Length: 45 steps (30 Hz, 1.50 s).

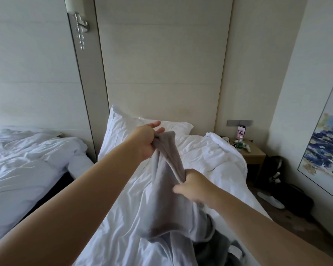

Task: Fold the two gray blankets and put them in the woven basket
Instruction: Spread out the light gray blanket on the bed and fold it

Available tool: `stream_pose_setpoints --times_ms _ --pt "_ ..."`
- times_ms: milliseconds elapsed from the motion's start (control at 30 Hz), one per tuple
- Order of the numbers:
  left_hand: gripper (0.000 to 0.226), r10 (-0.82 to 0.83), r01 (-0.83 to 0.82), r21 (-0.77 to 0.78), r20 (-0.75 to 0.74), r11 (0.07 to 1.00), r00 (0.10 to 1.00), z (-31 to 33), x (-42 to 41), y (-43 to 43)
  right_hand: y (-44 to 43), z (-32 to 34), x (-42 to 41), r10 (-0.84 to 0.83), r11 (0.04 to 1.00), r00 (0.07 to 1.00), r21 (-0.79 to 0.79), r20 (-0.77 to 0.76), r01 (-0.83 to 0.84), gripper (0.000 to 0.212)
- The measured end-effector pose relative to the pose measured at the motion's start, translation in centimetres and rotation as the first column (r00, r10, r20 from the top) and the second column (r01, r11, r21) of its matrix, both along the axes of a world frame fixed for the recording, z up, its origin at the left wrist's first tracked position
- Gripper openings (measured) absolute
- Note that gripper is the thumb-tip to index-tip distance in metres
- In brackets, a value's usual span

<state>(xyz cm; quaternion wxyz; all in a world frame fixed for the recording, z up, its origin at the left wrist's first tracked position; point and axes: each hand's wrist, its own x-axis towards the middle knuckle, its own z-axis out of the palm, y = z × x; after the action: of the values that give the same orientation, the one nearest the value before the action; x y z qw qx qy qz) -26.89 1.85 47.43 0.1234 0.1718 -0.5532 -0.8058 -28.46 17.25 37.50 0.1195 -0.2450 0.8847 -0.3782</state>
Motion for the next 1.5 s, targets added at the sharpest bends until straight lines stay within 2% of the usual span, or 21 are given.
stream_pose_setpoints --times_ms 200,300,333,367,400,433,500,567,633,667,700,767,833,900,967,1033,1167,1267,1367,1433,1500 --pt "0.037 0.289 -0.295 -0.133 -0.065 0.946 0.955 -1.2 0.0 -4.9 4.2 0.0 -4.2 -0.327 0.945 0.928 -0.091 -0.180 0.315 0.039" --pt "0.032 0.126 -0.045 -0.501 0.130 0.864 0.984 -2.9 0.4 -6.0 5.8 2.6 -5.6 -0.457 0.882 0.837 -0.271 -0.302 0.384 0.036" --pt "0.038 0.141 0.090 -0.668 0.284 0.739 0.949 -3.3 0.6 -5.3 5.9 3.7 -5.7 -0.492 0.860 0.807 -0.328 -0.326 0.392 0.034" --pt "0.045 0.110 0.215 -0.692 0.393 0.689 0.913 -3.6 0.8 -4.3 5.7 4.8 -5.5 -0.504 0.852 0.792 -0.352 -0.345 0.389 0.028" --pt "0.053 0.031 0.246 -0.634 0.392 0.733 0.919 -3.8 1.0 -3.4 5.4 5.8 -5.2 -0.479 0.866 0.794 -0.347 -0.374 0.359 0.020" --pt "0.065 -0.062 0.285 -0.655 0.341 0.700 0.938 -4.1 1.6 -2.3 4.8 6.7 -4.7 -0.412 0.900 0.819 -0.321 -0.400 0.296 0.015" --pt "0.087 -0.237 0.300 -0.829 0.209 0.472 0.949 -3.6 1.5 0.6 3.3 7.8 -3.0 -0.198 0.962 0.861 -0.260 -0.469 0.079 0.013" --pt "0.072 -0.349 0.165 -0.931 0.044 0.325 0.936 -3.6 1.1 3.7 1.9 8.1 -1.4 -0.090 0.962 0.834 -0.264 -0.544 -0.068 0.017" --pt "0.024 -0.297 0.039 -0.928 -0.079 0.371 0.951 -3.3 0.7 4.8 1.4 8.2 -0.7 -0.179 0.910 0.818 -0.408 -0.547 -0.074 0.021" --pt "0.012 -0.239 0.001 -0.921 -0.100 0.388 0.966 -3.3 0.6 4.8 1.5 8.0 -0.7 -0.238 0.863 0.826 -0.502 -0.511 -0.062 0.023" --pt "0.020 -0.189 -0.013 -0.918 -0.095 0.396 0.977 -3.5 0.5 4.5 1.8 7.4 -0.7 -0.282 0.810 0.848 -0.585 -0.449 -0.040 0.025" --pt "0.019 -0.131 -0.022 -0.837 -0.111 0.547 0.985 -4.1 0.3 4.0 2.3 5.1 -0.7 -0.301 0.758 0.909 -0.651 -0.290 0.044 0.033" --pt "0.017 -0.086 -0.006 -0.647 -0.111 0.763 0.990 -4.2 0.4 3.9 2.3 1.1 -0.4 -0.230 0.827 0.963 -0.550 -0.141 0.117 0.043" --pt "0.018 -0.078 0.027 -0.455 -0.094 0.890 0.992 -4.1 0.0 4.0 2.0 -3.1 0.1 -0.164 0.928 0.985 -0.346 -0.044 0.139 0.035" --pt "0.022 -0.040 -0.021 -0.480 -0.117 0.877 0.992 -4.0 -0.4 3.7 2.2 -6.4 -0.3 -0.180 0.967 0.984 -0.185 -0.017 0.174 0.008" --pt "0.027 0.080 -0.195 -0.612 -0.211 0.767 0.974 -3.6 -0.6 2.7 3.6 -8.8 -1.9 -0.252 0.966 0.965 -0.082 -0.077 0.246 0.022" --pt "0.035 0.397 -0.506 -0.663 -0.326 0.551 0.858 -3.0 -0.5 -3.0 9.1 -11.5 -4.8 -0.532 0.823 0.833 0.137 -0.152 0.551 0.026" --pt "0.026 0.473 -0.478 -0.734 -0.240 0.482 0.847 -4.2 -0.1 -7.7 13.0 -11.5 -6.4 -0.664 0.717 0.730 0.141 -0.161 0.683 0.023" --pt "0.025 0.348 -0.303 -0.827 -0.140 0.473 0.927 -6.1 0.2 -6.5 11.3 -8.1 -7.5 -0.649 0.761 0.760 -0.020 -0.037 0.649 0.024" --pt "0.035 0.085 -0.117 -0.815 -0.083 0.568 0.993 -7.2 0.3 -2.8 7.5 -4.4 -6.6 -0.496 0.829 0.861 -0.234 0.108 0.507 0.023" --pt "0.069 -0.216 0.120 -0.815 -0.007 0.566 0.976 -8.1 0.5 1.7 3.6 -0.5 -4.5 -0.336 0.871 0.941 -0.368 0.040 0.326 0.019"
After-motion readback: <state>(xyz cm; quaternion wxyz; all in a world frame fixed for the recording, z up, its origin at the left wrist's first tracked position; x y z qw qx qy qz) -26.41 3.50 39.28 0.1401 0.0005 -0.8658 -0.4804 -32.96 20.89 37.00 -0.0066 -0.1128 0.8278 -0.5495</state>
